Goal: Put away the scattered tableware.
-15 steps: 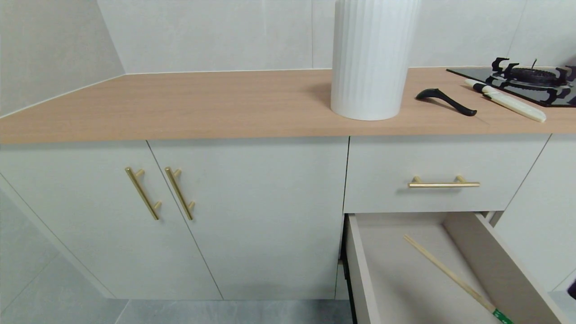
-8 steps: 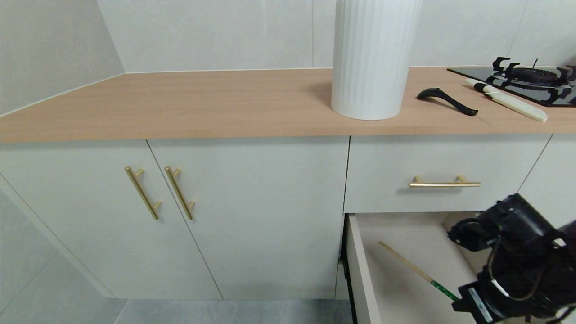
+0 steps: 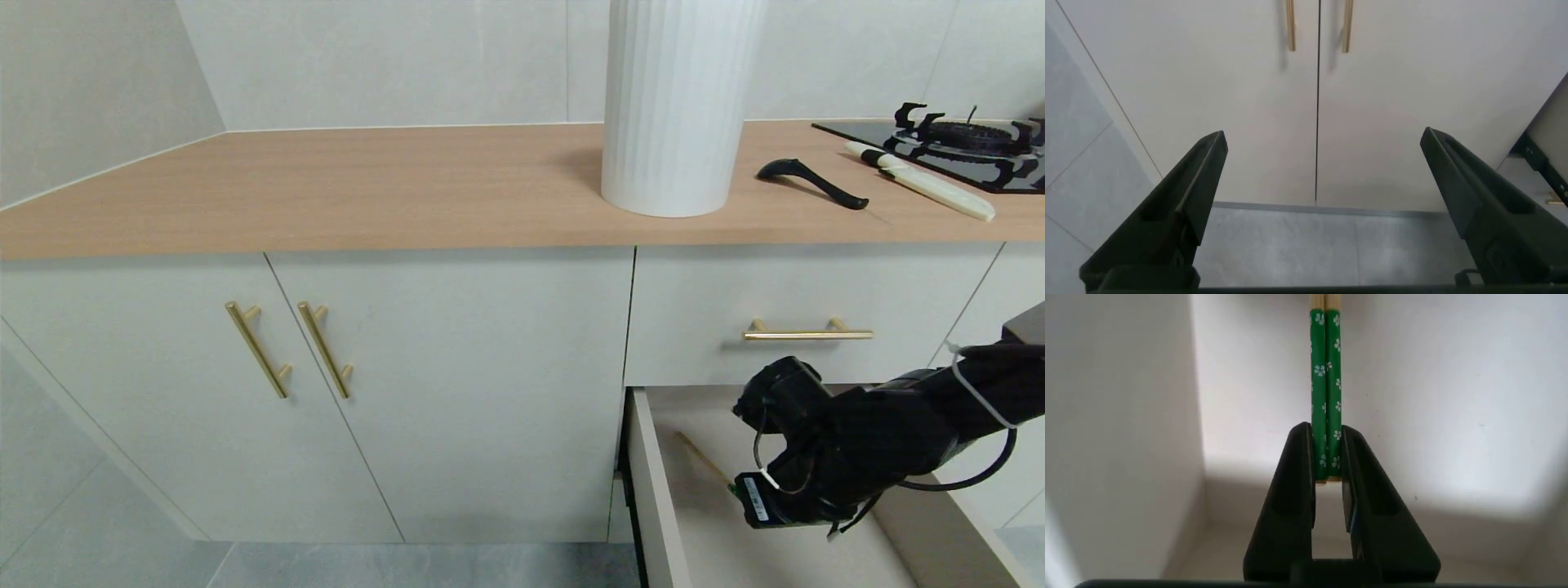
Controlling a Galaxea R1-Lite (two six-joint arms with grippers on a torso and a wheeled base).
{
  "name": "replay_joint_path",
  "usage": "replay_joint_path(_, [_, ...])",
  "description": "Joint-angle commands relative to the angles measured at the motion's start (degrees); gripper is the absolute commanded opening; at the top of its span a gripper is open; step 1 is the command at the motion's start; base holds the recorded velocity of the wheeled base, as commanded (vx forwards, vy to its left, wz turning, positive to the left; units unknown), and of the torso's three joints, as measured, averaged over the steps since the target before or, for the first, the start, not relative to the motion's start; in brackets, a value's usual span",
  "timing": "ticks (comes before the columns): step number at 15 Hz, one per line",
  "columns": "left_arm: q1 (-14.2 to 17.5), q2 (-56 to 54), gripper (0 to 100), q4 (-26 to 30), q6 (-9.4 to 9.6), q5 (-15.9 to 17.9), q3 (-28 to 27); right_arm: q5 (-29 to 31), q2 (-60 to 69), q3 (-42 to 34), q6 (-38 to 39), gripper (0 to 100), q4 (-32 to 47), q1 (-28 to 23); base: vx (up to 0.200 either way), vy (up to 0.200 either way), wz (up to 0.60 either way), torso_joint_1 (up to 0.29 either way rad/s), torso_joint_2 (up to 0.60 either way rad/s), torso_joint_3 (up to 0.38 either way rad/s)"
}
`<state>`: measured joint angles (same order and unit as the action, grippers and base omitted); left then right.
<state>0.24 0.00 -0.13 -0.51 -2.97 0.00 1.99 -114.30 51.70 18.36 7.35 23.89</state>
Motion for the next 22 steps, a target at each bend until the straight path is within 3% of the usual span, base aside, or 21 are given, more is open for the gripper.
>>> replay_joint_path(1, [-0.1, 0.0, 100, 0.0, -0.02, 0.0, 0.0, 0.0, -5.5, -0.8, 0.1, 0, -3.0, 0.0, 0.000, 0.000, 0.00, 0.000, 0.00, 0.000])
replay_joint_path(5, [0.0, 0.0, 100, 0.0, -0.02, 0.0, 0.0, 0.2, -9.3, -1.9, 0.1, 0, -8.7, 0.0, 0.000, 0.000, 0.00, 0.000, 0.00, 0.000])
replay_joint_path(14, [0.0, 0.0, 100, 0.0, -0.02, 0.0, 0.0, 1.8, -10.8, -2.3, 0.7, 0, -10.8, 0.2, 0.000, 0.000, 0.00, 0.000, 0.00, 0.000])
replay_joint_path(15, [0.0, 0.0, 100, 0.0, -0.02, 0.0, 0.0, 1.8, -10.7, -2.2, 0.8, 100, -10.8, 0.3, 0.000, 0.000, 0.00, 0.000, 0.00, 0.000])
replay_joint_path(18, [0.0, 0.0, 100, 0.0, -0.02, 0.0, 0.0, 1.8, -9.0, -2.5, 0.9, 100, -10.4, 0.5, 0.000, 0.000, 0.00, 0.000, 0.00, 0.000])
replay_joint_path(22, [0.0, 0.0, 100, 0.0, -0.02, 0.0, 0.0, 1.4, 4.0, -3.0, 3.3, 100, -5.8, 1.2, 0.000, 0.000, 0.00, 0.000, 0.00, 0.000])
